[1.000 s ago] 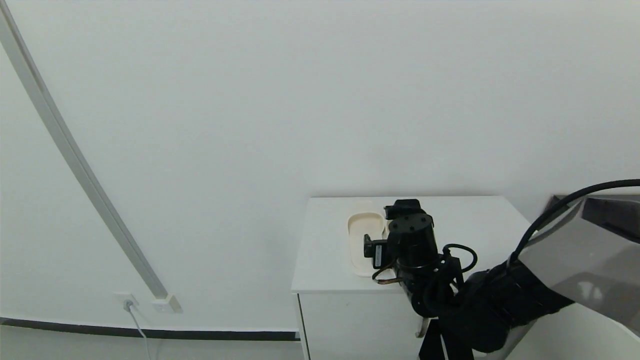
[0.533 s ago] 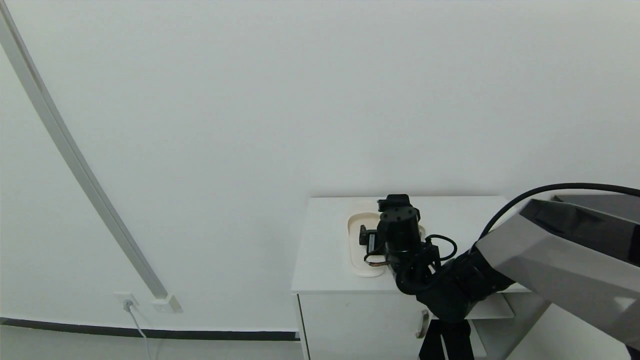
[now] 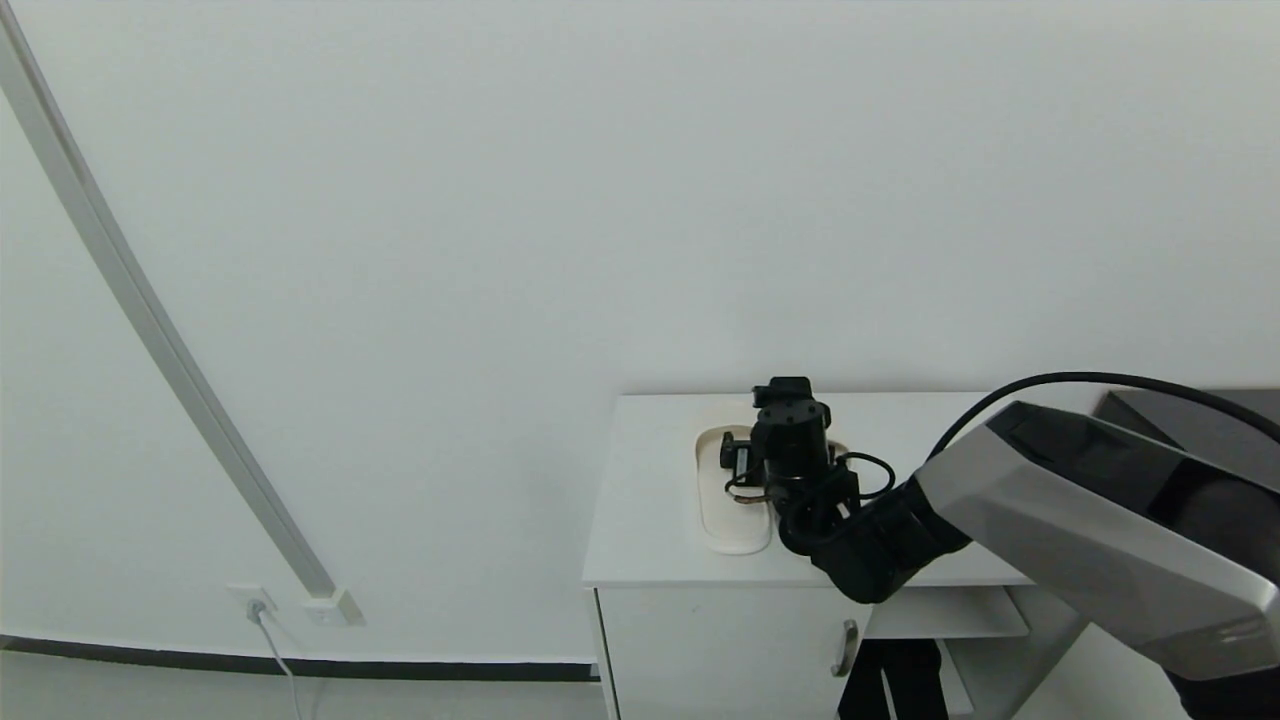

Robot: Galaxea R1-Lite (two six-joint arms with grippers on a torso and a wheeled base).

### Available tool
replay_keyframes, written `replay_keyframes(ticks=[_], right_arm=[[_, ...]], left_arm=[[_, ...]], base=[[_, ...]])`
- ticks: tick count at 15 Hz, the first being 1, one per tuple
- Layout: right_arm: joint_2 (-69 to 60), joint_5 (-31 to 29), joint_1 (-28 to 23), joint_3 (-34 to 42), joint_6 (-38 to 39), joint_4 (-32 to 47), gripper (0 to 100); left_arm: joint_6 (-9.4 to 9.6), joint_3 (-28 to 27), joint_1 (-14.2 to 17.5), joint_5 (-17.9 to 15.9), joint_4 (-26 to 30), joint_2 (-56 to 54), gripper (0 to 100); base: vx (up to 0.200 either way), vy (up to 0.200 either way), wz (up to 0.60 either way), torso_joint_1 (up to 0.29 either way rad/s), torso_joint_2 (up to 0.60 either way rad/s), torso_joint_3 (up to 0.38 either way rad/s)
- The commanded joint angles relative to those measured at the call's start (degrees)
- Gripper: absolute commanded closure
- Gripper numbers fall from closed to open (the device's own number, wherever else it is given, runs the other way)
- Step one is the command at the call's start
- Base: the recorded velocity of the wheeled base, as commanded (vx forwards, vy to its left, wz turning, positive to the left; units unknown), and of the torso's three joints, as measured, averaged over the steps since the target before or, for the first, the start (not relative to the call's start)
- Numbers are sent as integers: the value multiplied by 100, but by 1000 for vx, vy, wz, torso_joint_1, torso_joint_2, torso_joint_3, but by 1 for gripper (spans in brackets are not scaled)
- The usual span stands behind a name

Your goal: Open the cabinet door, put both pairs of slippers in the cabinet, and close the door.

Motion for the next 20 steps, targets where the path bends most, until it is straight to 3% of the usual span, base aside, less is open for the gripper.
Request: replay_keyframes(ticks=[1,2,7,13,16,20], right_arm=[[126,4,-17,-65,1,-5,0],[108,4,-17,-65,1,-13,100],[-50,-5,27,41,-7,-22,100],[-859,39,396,955,10,-57,100],[-1623,66,634,1816,10,-180,100],[-2871,646,941,3337,10,-400,100]], left_arm=[[-3,0,1,4,-2,-2,100],[-3,0,1,4,-2,-2,100],[-3,0,1,4,-2,-2,100],[-3,0,1,4,6,6,100],[-3,0,1,4,-2,-2,100],[-3,0,1,4,-2,-2,100]], base=[[0,0,0,0,0,0],[0,0,0,0,0,0],[0,0,0,0,0,0],[0,0,0,0,0,0],[0,0,0,0,0,0],[0,0,0,0,0,0]])
